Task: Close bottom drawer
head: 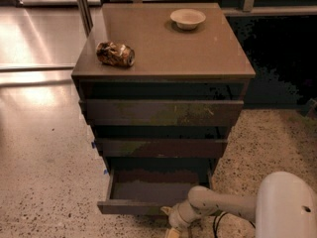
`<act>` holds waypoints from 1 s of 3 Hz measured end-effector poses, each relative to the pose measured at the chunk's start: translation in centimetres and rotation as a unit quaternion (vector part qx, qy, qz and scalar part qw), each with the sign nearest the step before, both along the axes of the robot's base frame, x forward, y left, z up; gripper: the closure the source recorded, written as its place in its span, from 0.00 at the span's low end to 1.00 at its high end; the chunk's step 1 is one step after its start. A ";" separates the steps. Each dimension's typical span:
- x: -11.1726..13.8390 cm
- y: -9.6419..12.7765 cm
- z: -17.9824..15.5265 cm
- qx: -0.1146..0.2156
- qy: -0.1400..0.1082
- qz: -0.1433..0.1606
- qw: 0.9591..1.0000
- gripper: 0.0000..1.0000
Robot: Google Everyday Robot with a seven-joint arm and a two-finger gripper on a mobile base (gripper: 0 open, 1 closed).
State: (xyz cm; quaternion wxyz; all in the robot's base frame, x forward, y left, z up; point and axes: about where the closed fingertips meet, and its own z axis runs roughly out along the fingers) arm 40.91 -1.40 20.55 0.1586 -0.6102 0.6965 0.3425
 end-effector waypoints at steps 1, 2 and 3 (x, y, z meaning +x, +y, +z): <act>1.6 -0.6 -0.5 0.001 0.000 -0.016 1.000 0.00; 4.6 -1.9 -1.0 0.003 -0.005 -0.046 0.999 0.00; 4.9 -1.9 -1.0 0.003 -0.007 -0.049 0.999 0.00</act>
Offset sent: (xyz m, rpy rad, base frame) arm 0.0774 -0.0371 -0.0135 0.0083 -0.0215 -0.1610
